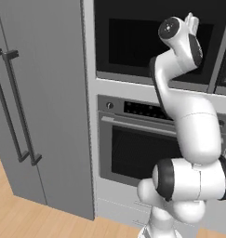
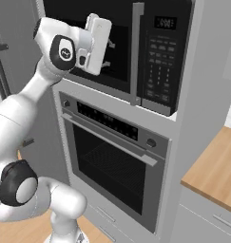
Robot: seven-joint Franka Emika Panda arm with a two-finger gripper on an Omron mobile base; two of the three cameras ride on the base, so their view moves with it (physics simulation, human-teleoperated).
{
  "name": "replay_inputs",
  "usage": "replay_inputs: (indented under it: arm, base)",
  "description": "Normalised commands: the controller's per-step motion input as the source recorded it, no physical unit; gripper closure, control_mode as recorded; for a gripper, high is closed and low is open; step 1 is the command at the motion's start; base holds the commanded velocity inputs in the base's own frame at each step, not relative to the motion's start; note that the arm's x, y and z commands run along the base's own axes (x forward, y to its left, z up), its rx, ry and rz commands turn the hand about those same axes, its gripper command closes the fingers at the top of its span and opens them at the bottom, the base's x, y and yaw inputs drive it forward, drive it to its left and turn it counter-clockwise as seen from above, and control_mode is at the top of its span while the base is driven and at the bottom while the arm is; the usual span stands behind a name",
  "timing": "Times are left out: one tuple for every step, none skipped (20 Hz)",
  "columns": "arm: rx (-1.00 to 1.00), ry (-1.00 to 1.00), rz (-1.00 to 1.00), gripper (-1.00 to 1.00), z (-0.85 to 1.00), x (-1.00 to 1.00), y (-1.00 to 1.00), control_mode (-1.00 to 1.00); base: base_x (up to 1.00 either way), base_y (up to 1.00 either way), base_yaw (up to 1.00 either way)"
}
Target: Pick the broccoli from the sink and place it in the bowl. Then pick the bowl and place it in the microwave. Then close the microwave door and press the start button.
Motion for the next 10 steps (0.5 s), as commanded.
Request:
replay_inputs:
  arm:
    - [0.05,0.00,0.02,-1.00,-0.42,1.00,-0.28,-1.00]
    - [0.04,0.00,0.03,-1.00,-0.45,1.00,-0.26,-1.00]
    - [0.03,0.00,0.04,-1.00,-0.47,1.00,-0.19,-1.00]
    - [0.00,-0.02,0.07,-1.00,-0.27,0.76,-0.07,-1.00]
    - [0.00,-0.04,0.00,-1.00,-0.26,0.00,-0.10,-1.00]
    - [0.00,-0.16,0.00,-1.00,-0.36,-1.00,0.36,-1.00]
    - [-0.04,-0.14,0.00,-1.00,-0.35,-1.00,0.35,-1.00]
    - [-0.12,-0.18,0.00,-1.00,-0.47,-1.00,0.50,-1.00]
    - [-0.13,-0.12,0.00,-1.00,-0.25,-1.00,0.36,-1.00]
    - [-0.16,-0.02,0.01,-1.00,0.00,-1.00,0.29,-1.00]
  base:
    - [0.00,0.00,0.00]
    - [0.00,0.00,0.00]
    - [0.00,0.00,0.00]
    - [0.00,0.00,0.00]
    - [0.00,0.00,0.00]
    - [0.00,0.00,0.00]
    - [0.00,0.00,0.00]
    - [0.00,0.00,0.00]
    - [0.00,0.00,0.00]
    - [0.00,0.00,0.00]
